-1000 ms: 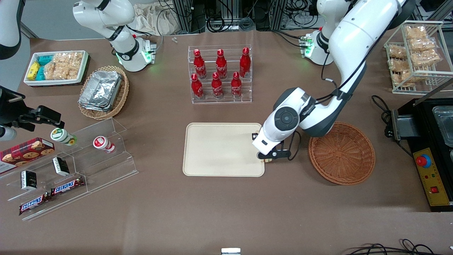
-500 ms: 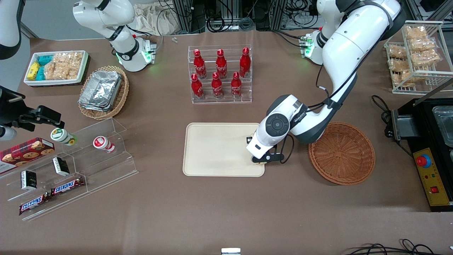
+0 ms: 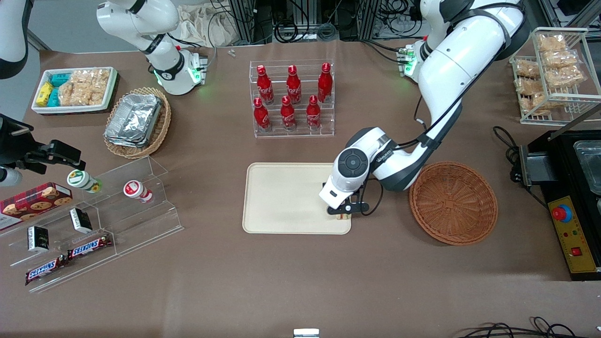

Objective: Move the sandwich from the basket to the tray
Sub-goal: 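Carry the sandwich over the cream tray and lower it, then open the left gripper to release the sandwich on the tray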

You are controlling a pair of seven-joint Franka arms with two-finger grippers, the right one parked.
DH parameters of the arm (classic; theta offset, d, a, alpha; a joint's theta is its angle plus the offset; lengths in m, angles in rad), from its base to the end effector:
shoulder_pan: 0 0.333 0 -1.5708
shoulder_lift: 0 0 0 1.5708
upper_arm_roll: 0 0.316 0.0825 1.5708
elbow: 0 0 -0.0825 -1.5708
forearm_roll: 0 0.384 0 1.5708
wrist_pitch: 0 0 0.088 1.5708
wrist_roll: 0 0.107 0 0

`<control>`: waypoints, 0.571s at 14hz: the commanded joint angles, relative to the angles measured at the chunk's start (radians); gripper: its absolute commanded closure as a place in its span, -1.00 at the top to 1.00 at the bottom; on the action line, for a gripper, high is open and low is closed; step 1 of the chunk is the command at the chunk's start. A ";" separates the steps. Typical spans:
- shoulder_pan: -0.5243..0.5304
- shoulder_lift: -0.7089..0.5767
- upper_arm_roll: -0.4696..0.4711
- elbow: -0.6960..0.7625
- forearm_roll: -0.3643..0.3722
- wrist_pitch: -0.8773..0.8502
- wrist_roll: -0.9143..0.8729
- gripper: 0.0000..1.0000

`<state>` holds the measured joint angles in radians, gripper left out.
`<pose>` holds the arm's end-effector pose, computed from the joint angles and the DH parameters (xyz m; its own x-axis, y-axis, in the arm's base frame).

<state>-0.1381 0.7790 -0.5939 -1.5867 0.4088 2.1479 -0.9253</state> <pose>0.5573 -0.4022 0.2281 0.9919 0.0759 -0.1016 0.0764 -0.9971 0.0007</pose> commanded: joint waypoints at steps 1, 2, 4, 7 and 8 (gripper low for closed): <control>-0.014 0.019 0.006 0.028 0.027 0.029 -0.027 -1.00; -0.014 0.020 0.006 0.028 0.027 0.029 -0.029 -0.71; -0.018 0.019 0.006 0.028 0.025 0.029 -0.040 0.24; -0.017 0.014 0.005 0.028 0.021 0.027 -0.041 0.99; -0.017 0.013 0.005 0.028 0.019 0.024 -0.041 0.99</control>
<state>-0.1399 0.7855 -0.5927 -1.5819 0.4098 2.1729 -0.9345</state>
